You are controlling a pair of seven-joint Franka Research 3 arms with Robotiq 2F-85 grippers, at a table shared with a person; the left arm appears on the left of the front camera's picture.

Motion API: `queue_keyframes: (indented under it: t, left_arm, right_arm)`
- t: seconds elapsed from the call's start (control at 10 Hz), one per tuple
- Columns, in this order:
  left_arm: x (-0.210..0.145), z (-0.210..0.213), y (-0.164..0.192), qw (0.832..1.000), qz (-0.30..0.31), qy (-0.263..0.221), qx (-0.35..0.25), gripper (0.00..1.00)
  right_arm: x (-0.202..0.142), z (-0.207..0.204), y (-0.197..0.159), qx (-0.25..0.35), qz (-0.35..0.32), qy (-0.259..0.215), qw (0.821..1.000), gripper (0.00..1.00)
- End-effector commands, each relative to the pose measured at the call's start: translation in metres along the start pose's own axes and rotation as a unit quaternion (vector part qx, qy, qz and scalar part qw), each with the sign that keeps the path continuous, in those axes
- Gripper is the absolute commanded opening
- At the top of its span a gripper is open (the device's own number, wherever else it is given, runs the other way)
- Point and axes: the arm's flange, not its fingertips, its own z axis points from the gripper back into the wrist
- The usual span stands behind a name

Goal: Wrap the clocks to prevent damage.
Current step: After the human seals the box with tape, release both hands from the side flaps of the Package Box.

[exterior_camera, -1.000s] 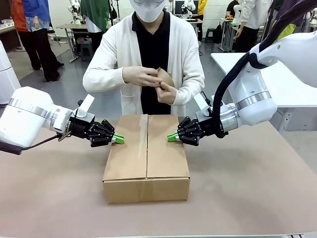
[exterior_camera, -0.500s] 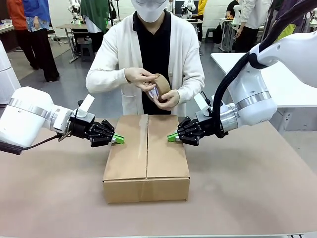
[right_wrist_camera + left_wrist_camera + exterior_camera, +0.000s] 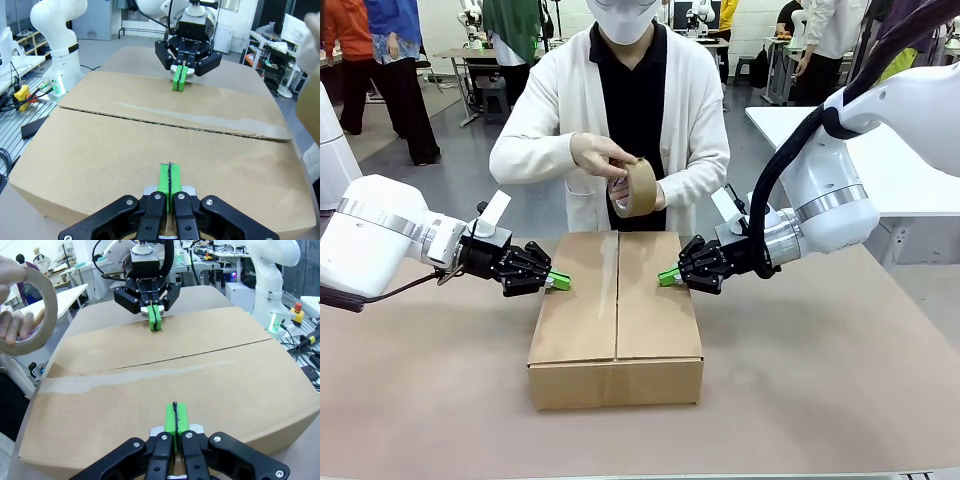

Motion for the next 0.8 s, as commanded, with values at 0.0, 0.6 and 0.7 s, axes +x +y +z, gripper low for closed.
queue_keyframes:
  t: [0.0,0.6,0.7]
  left_arm:
    - [-0.0027,-0.0002,-0.0001,1.0,-0.002,0.007,0.004,0.01]
    - [-0.0027,-0.0002,-0.0001,1.0,-0.002,0.007,0.004,0.01]
    - [-0.0027,-0.0002,-0.0001,1.0,-0.002,0.007,0.004,0.01]
  right_arm:
    - [-0.0034,-0.0015,0.0004,-0.002,-0.002,0.006,1.0,0.01]
    - [-0.0034,-0.0015,0.0004,-0.002,-0.002,0.006,1.0,0.01]
    - [-0.0034,-0.0015,0.0004,-0.002,-0.002,0.006,1.0,0.01]
